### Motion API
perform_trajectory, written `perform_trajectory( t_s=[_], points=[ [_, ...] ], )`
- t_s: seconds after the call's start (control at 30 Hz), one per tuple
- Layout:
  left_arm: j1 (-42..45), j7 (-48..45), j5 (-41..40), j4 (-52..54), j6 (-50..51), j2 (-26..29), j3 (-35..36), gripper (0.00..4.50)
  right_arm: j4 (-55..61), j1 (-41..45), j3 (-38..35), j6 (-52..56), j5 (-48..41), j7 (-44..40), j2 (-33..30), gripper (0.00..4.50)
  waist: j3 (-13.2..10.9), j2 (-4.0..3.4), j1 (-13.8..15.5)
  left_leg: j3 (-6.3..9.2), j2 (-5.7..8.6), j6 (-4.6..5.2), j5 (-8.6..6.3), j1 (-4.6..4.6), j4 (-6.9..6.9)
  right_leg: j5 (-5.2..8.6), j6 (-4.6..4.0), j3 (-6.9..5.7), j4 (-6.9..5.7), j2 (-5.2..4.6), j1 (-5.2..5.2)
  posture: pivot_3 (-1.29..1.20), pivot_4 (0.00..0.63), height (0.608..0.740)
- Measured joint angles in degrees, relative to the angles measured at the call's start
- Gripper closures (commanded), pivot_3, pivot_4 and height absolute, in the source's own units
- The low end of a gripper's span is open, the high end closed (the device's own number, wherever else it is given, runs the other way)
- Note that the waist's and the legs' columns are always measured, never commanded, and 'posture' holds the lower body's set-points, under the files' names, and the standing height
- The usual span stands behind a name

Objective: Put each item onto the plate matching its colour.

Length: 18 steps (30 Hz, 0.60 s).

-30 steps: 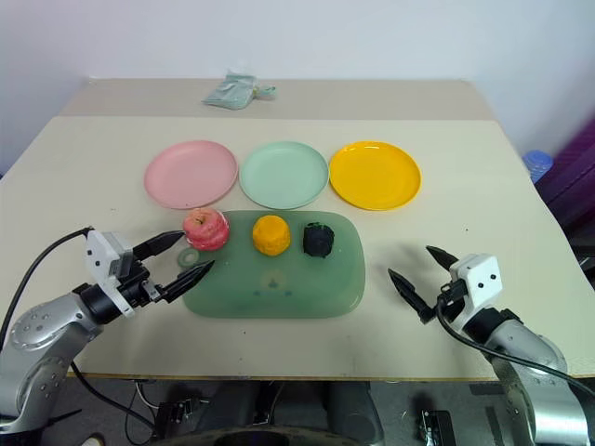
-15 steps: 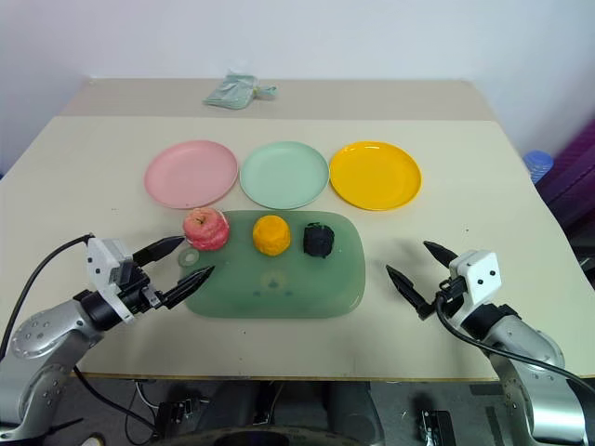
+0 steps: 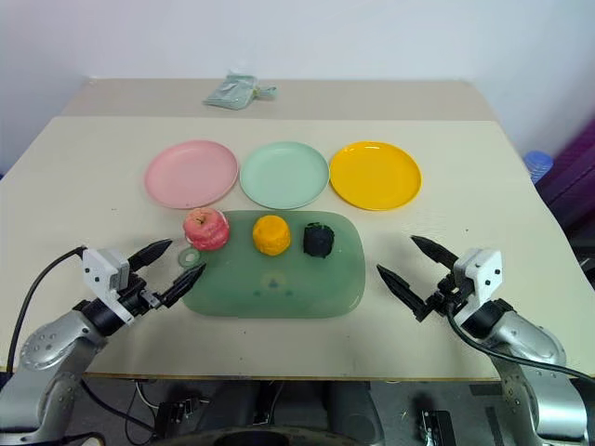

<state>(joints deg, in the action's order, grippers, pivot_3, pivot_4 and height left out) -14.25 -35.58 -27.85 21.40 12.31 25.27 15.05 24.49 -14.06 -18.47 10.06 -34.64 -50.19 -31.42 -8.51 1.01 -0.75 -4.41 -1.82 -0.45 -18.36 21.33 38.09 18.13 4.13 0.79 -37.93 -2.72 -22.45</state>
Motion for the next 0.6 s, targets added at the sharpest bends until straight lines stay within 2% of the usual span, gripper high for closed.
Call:
perform_trajectory(
  t_s=[0.1,0.23,0.6],
  points=[
    [0.62,2.00,-1.72,-0.42,1.48,-1.50,0.41,0.08,1.76,2.64,2.04,0.76,-0.94,-3.17,-2.66,0.00,0.05,0.10,-0.01,0.03,-0.01,0.00,0.00,-0.01,0.01,0.00,0.01,-0.01,-0.01,0.00,0.01,0.00,0.150,0.740],
    [2.69,5.13,-2.79,-0.43,2.36,-2.71,2.22,0.08,1.72,7.52,6.31,1.47,-0.57,-4.30,-3.13,0.00,0.05,0.11,0.05,0.03,0.00,0.00,0.00,0.00,0.05,-0.01,0.01,-0.01,-0.03,0.00,0.01,0.00,0.150,0.740],
    [5.70,7.71,-3.97,3.98,8.30,-0.55,1.47,0.08,-2.39,14.28,9.00,1.66,0.15,-6.45,-3.45,0.00,0.05,0.12,0.08,0.03,0.00,0.00,0.00,0.01,0.06,-0.01,0.01,-0.02,-0.03,-0.01,0.00,0.00,0.150,0.740]
  ],
)
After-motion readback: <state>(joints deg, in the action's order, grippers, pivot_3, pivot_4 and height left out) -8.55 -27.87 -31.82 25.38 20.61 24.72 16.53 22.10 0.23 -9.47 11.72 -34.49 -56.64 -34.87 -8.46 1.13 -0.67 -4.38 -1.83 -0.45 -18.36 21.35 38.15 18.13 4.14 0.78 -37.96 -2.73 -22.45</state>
